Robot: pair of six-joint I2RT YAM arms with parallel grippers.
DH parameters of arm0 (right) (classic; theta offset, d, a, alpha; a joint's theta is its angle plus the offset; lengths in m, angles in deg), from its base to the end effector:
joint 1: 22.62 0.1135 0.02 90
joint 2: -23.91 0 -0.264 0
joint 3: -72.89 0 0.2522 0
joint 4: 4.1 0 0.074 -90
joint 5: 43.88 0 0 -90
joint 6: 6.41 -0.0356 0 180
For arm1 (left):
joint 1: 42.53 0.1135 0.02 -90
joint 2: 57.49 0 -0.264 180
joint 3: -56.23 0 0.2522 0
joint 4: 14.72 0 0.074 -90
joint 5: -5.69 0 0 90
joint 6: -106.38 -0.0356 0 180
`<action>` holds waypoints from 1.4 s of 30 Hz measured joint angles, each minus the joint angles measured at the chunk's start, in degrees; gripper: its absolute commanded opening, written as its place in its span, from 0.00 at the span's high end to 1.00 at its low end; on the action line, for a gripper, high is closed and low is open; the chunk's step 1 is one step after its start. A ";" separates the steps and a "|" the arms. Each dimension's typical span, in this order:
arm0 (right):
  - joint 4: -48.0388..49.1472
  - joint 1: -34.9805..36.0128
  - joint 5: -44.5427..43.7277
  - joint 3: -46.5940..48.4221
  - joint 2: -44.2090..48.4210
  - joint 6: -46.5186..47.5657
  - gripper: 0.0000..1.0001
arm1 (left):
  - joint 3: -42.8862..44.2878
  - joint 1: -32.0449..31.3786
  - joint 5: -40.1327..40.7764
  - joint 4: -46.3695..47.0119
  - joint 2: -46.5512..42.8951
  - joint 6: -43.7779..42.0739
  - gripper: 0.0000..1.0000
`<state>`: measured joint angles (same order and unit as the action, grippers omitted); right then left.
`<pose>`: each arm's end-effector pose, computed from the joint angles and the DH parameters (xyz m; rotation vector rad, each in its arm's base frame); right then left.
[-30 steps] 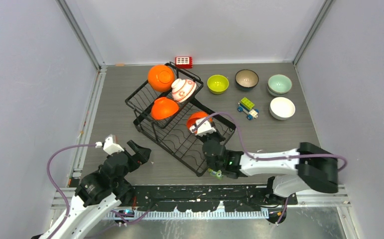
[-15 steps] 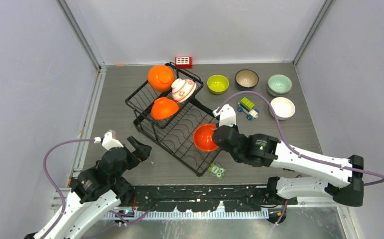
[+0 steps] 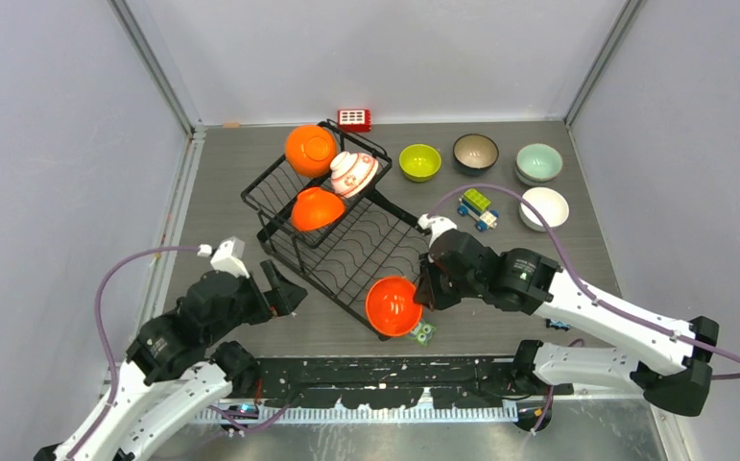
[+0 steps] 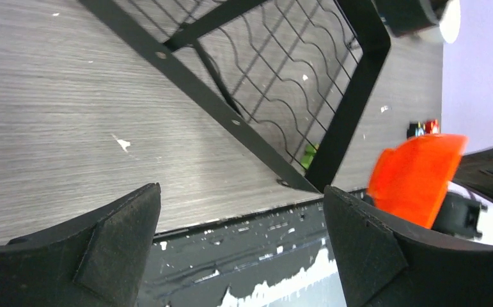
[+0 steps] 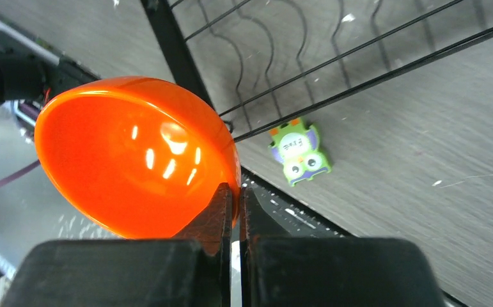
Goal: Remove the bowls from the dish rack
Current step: Place the bowl at the center of the board.
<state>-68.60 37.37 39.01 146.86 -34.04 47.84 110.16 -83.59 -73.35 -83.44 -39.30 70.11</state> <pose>0.1012 0.1665 0.3250 -0.4677 2.4585 0.5991 0.0537 -0.0378 0.2839 -0.3616 2.2036 -0.7468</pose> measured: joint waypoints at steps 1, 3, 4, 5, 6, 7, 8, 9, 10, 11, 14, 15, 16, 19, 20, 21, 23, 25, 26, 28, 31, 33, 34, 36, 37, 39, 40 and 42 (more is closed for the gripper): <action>-0.07 0.00 1.79 0.00 -0.63 -0.13 0.99 | 1.44 0.00 -1.25 0.00 1.95 -0.72 0.00; -0.15 -0.02 4.09 0.00 -2.21 -0.28 0.99 | 4.74 0.00 -4.39 0.04 6.38 -2.54 0.00; -0.20 -0.02 5.09 0.00 -3.34 -0.44 0.99 | 5.62 0.00 -5.44 0.02 7.61 -3.15 0.00; -0.24 0.00 5.81 0.00 -4.48 -0.55 0.99 | 6.67 0.00 -6.82 -0.09 8.94 -3.54 0.00; -0.28 0.00 6.36 0.02 -5.60 -0.72 0.99 | 7.28 0.00 -7.61 -0.17 9.57 -3.74 0.00; -0.28 0.00 6.64 0.02 -6.51 -0.90 0.99 | 8.04 -0.02 -8.44 -0.48 10.12 -3.93 0.00; -0.33 0.00 6.82 0.11 -7.56 -1.14 0.99 | 8.59 -0.02 -8.92 -0.90 10.34 -4.11 0.00; -0.44 0.02 6.82 0.35 -8.61 -1.42 0.99 | 9.14 -0.02 -9.27 -1.44 10.36 -4.24 0.00; -0.61 0.28 6.69 0.83 -9.92 -1.79 0.99 | 9.60 -0.02 -9.55 -2.05 10.36 -4.24 0.00; -0.76 0.55 6.34 1.38 -11.06 -2.01 0.99 | 9.86 -0.02 -9.68 -2.54 10.36 -4.24 0.00; -0.74 2.16 4.55 3.76 -14.97 -2.73 0.99 | 10.19 -0.02 -9.46 -4.50 10.71 -4.26 0.00; -0.68 2.78 4.02 4.52 -16.09 -3.06 0.99 | 10.19 -0.02 -9.01 -5.33 10.93 -4.24 0.00; -0.44 3.34 3.56 5.22 -17.16 -3.48 0.99 | 10.19 -0.02 -8.55 -5.90 11.04 -4.24 0.00; 1.07 4.33 2.99 6.01 -18.97 -4.55 0.99 | 10.19 -0.02 -6.58 -7.17 10.84 -4.15 0.00; 1.38 4.42 2.86 6.03 -19.15 -5.01 0.99 | 10.19 -0.02 -6.23 -7.19 10.69 -4.04 0.00; 1.55 4.42 2.67 6.01 -19.19 -5.33 0.99 | 10.19 -0.02 -6.12 -7.13 10.62 -3.96 0.00; 2.08 4.59 2.12 6.08 -19.23 -6.12 0.99 | 10.19 -0.02 -6.54 -6.97 11.28 -3.61 0.00; 2.27 4.92 1.07 6.78 -19.74 -6.80 0.99 | 10.19 -0.35 -7.06 -6.64 13.25 -3.30 0.00; 2.38 5.14 0.55 7.19 -20.11 -6.99 0.99 | 10.19 -1.14 -6.88 -6.38 14.64 -3.15 0.00; 2.78 5.51 -0.17 7.80 -20.65 -7.39 0.99 | 10.25 -4.44 -5.40 -6.03 16.85 -2.80 0.00; 2.82 5.70 -1.33 7.85 -20.72 -7.78 0.99 | 10.69 -12.31 -1.64 -5.77 19.15 -1.16 0.00; 2.60 5.70 -2.05 7.85 -20.72 -7.87 0.99 | 11.52 -18.97 1.75 -5.73 20.81 0.68 0.00; 2.43 5.70 -2.40 7.85 -20.70 -7.96 0.99 | 12.22 -23.17 4.50 -5.73 22.16 1.97 0.00; 2.16 5.73 -2.95 7.82 -20.65 -8.00 0.99 | 13.77 -31.63 9.81 -5.57 25.70 4.70 0.00; 2.03 5.75 -3.21 7.78 -20.61 -8.04 0.99 | 14.43 -34.34 11.74 -5.49 27.04 5.57 0.00; 1.57 5.79 -3.69 7.69 -20.31 -8.15 0.99 | 16.31 -40.81 16.70 -5.49 30.84 8.07 0.00; 1.33 5.79 -3.91 7.69 -20.13 -8.17 0.99 | 16.90 -42.21 18.14 -5.42 32.24 8.96 0.00; 0.85 5.95 -4.20 7.69 -19.63 -8.22 0.99 | 17.92 -43.89 21.16 -5.51 34.71 10.54 0.00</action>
<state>-67.75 43.32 34.81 154.55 -53.67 39.63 128.08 -127.48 -52.19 -88.95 -4.59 80.65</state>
